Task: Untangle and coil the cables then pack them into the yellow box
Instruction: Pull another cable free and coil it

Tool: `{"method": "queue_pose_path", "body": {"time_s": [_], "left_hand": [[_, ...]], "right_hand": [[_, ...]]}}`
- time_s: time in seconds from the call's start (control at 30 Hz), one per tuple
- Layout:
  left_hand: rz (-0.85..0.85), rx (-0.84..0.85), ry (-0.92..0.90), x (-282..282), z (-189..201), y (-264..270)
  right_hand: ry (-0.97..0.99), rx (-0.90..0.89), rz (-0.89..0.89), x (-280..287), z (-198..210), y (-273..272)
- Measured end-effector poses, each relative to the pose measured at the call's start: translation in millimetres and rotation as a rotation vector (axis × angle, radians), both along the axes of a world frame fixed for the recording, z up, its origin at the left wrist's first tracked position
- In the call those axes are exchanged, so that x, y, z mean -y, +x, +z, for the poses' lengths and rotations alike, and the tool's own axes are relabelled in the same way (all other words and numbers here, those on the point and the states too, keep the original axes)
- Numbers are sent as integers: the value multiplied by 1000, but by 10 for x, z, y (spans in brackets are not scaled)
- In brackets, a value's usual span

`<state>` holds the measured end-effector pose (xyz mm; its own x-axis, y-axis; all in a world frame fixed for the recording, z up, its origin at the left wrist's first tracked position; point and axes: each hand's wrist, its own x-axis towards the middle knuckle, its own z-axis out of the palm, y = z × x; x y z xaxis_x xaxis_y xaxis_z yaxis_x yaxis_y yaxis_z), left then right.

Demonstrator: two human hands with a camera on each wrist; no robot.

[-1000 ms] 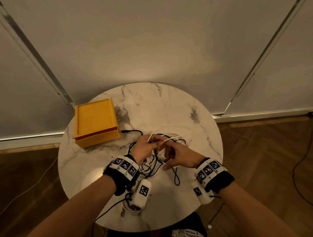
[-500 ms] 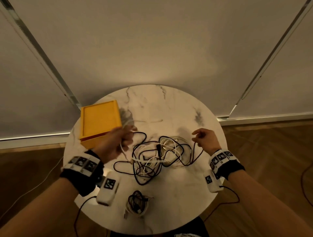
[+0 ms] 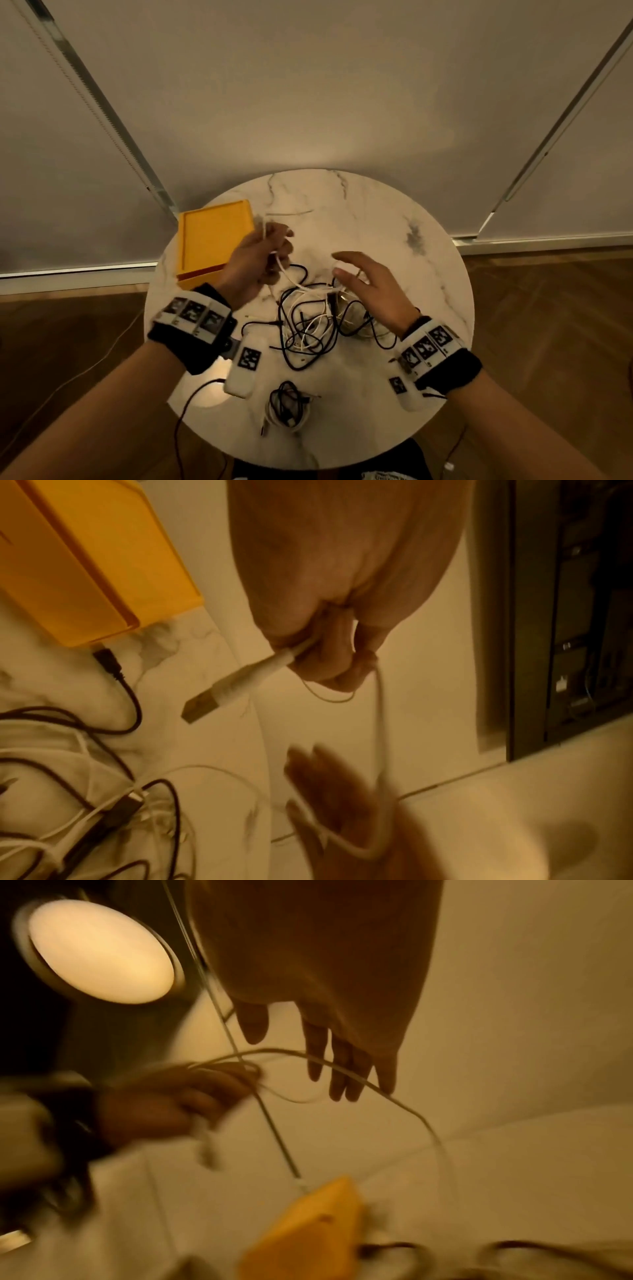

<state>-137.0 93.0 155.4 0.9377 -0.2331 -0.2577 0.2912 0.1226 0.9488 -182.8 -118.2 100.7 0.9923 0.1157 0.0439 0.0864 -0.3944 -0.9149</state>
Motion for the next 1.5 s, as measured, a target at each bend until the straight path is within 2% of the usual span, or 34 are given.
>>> {"method": "queue_pose_path", "body": {"time_s": [0.1, 0.23, 0.3, 0.37, 0.43, 0.5, 0.57, 0.6, 0.67, 0.7, 0.73, 0.77, 0.83, 0.9, 1.0, 1.03, 1.1, 1.2, 1.27, 1.4, 1.5], "left_hand": [[-88, 64, 144, 206, -76, -182], [-105, 94, 167, 194, -99, -288], [-127, 135, 235, 106, -98, -299], [-167, 258, 439, 6, -116, -297], [-203, 364, 644, -79, -140, -275], [-211, 338, 692, -161, -157, -233], [-196, 294, 641, -247, -175, -202], [-186, 283, 639, -283, -183, -195], [-191, 259, 669, -341, -191, -223], [-208, 235, 649, -353, -202, -249], [-228, 193, 588, -354, -200, -292], [-243, 140, 494, -350, -203, -325], [-247, 59, 304, -335, -168, -388], [-228, 25, 186, -337, -146, -419], [-265, -25, 97, -402, -156, -460], [-300, -60, 65, -418, -172, -487], [-386, -134, 7, -421, -225, -573], [-459, -181, -98, -361, -287, -683], [-400, -187, -259, -323, -248, -688], [-48, -164, -532, -313, -76, -576], [96, -58, -589, -386, 3, -486]], "right_hand": [[301, -135, 78, -359, 171, 6], [475, -251, 169, -390, 277, -11], [492, -345, 237, -313, 260, -51], [312, -380, 283, -265, 166, -73], [15, -352, 348, -241, 46, -93], [-281, -384, 467, -234, -56, -106], [-447, -441, 542, -270, -61, -94], [-485, -425, 492, -292, -20, -73], [-478, -226, 218, -360, 54, 31], [-416, -79, 72, -406, 92, 77], [-352, 32, -2, -461, 142, 106], [-334, 106, 6, -521, 185, 135], [-364, 157, 153, -663, 181, 140], [-230, 141, 208, -729, 177, 121], [148, -100, 199, -642, 235, 133], [236, -124, 168, -605, 254, 136], [301, -131, 145, -560, 276, 157], [271, -150, 130, -590, 206, 144], [245, -171, 124, -608, 139, 91], [122, -116, 223, -690, -26, -140], [345, -121, 117, -667, -29, -169]]}}
